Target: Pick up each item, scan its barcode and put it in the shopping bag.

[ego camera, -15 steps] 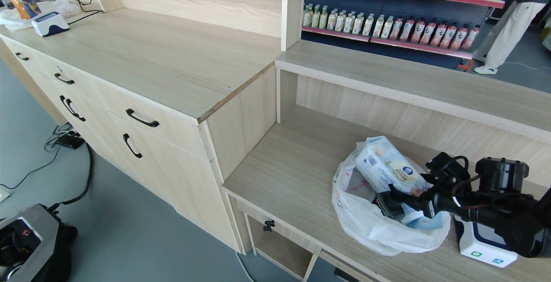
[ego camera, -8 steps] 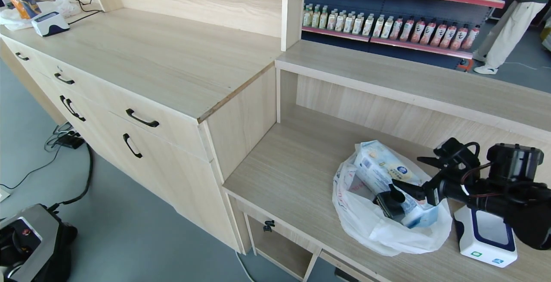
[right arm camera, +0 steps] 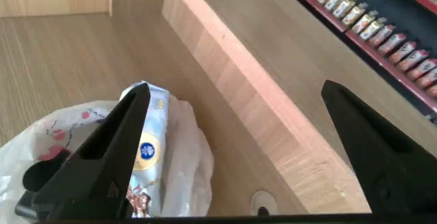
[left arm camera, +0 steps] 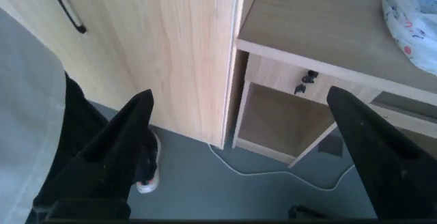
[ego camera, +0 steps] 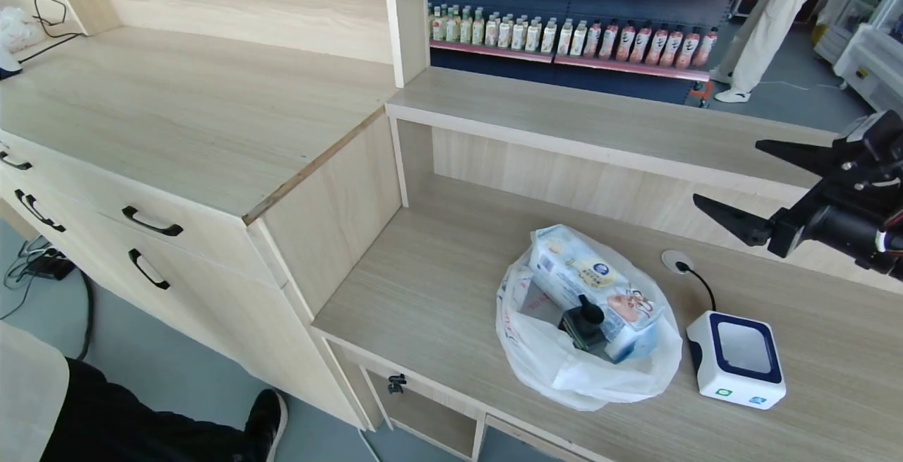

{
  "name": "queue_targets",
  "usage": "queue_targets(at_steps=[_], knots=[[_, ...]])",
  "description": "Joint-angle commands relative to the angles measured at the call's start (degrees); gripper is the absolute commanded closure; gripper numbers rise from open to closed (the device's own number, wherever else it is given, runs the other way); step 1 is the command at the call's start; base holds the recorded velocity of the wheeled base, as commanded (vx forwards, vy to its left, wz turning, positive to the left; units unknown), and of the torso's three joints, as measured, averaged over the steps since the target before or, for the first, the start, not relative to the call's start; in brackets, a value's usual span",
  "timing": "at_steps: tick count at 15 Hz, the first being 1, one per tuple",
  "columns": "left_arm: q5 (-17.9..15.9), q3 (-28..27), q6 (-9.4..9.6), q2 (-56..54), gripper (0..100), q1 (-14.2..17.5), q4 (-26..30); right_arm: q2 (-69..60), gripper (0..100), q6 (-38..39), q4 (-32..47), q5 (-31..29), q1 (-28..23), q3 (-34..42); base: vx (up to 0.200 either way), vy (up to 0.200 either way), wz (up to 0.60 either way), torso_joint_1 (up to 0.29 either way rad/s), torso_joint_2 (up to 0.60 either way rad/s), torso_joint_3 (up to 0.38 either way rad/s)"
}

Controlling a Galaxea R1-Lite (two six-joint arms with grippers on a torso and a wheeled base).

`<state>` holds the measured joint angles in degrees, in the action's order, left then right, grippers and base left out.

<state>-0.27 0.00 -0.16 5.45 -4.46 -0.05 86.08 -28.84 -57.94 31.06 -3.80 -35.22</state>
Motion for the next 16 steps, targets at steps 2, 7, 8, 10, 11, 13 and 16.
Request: queue_targets(at_steps=[2,7,8,10,11,13,16], knots=[[0.00,0.00,-0.02,0.00,0,-0.02,-0.04,-8.91,0,0.72,5.03,-3.90,2.84,-5.91,0.000,0.000,-0.60,0.000,0.00,0.002],[0.00,0.00,-0.02,0.09,0,-0.02,-0.04,-19.98,0,14.96,25.69,-33.70,2.40,-5.65,0.000,0.000,-0.48,0.004,0.00,0.000],[0.00,0.00,-0.02,0.00,0,-0.02,-0.04,-24.38,0,18.12,25.77,-35.63,1.08,1.29,0.000,0.000,0.00,0.000,0.00,0.000],[0.00,0.00,-0.02,0.00,0,-0.02,-0.04,-32.99,0,18.65,24.28,-35.54,-5.78,15.97,0.000,0.000,0.00,0.000,0.00,0.000],[0.00,0.00,-0.02,0.09,0,-0.02,-0.04,-35.98,0,19.09,23.31,-35.37,-6.13,21.24,0.000,0.000,0.00,0.000,0.00,0.000],[0.00,0.00,-0.02,0.00,0,-0.02,-0.04,-51.10,0,21.46,27.18,-32.03,-6.13,35.22,0.000,0.000,0.00,0.000,0.00,0.000],[0.00,0.00,-0.02,0.00,0,-0.02,-0.04,-72.98,0,28.76,53.02,-32.56,-5.95,35.22,0.000,0.000,0.00,0.000,0.00,0.000]])
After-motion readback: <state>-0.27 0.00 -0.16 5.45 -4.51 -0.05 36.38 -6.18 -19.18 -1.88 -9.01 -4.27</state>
